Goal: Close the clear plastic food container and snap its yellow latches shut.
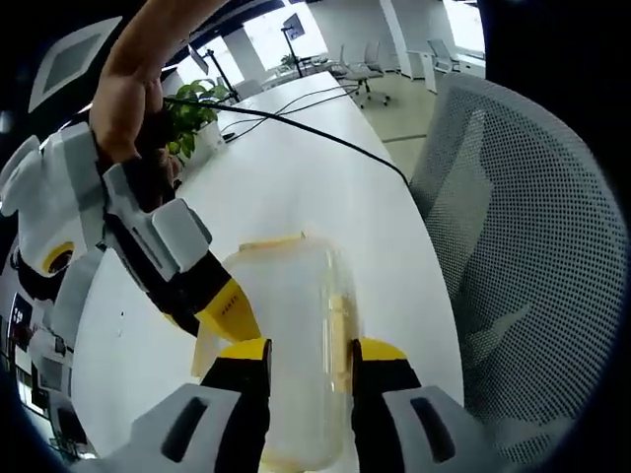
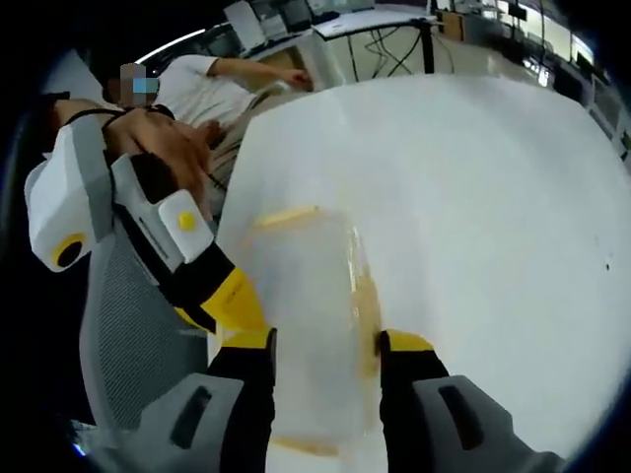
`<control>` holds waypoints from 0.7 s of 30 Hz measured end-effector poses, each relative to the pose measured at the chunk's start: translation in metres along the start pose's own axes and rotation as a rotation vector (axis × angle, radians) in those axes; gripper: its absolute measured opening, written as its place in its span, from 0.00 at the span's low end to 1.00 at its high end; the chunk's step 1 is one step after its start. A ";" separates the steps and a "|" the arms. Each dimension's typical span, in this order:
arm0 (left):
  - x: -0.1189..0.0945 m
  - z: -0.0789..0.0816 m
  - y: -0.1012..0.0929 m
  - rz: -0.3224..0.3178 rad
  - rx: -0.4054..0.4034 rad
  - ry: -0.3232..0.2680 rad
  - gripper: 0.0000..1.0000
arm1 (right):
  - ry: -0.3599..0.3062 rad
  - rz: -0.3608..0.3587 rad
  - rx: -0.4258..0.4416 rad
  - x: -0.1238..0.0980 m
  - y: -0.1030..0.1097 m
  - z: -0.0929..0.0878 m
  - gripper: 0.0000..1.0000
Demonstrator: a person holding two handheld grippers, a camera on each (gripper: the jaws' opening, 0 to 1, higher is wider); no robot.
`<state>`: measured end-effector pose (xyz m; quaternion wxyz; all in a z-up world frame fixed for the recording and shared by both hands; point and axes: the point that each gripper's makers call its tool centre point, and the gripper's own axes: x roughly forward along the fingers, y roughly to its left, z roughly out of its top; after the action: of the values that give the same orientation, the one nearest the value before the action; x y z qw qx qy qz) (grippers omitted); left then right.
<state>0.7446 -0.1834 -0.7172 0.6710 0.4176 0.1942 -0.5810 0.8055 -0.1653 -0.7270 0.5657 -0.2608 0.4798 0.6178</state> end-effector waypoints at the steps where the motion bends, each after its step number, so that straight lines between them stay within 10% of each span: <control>1: 0.000 0.000 0.000 -0.001 0.002 0.000 0.24 | 0.012 0.004 -0.009 0.001 0.000 0.000 0.37; 7: 0.005 -0.002 0.002 0.006 -0.001 0.017 0.21 | 0.010 0.089 -0.042 0.005 0.008 0.000 0.33; 21: 0.001 -0.001 0.000 0.006 -0.003 -0.016 0.23 | 0.021 0.031 -0.030 -0.002 0.003 -0.002 0.36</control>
<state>0.7452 -0.1833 -0.7182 0.6751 0.4126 0.1886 -0.5818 0.8027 -0.1673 -0.7252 0.5471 -0.2685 0.4803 0.6308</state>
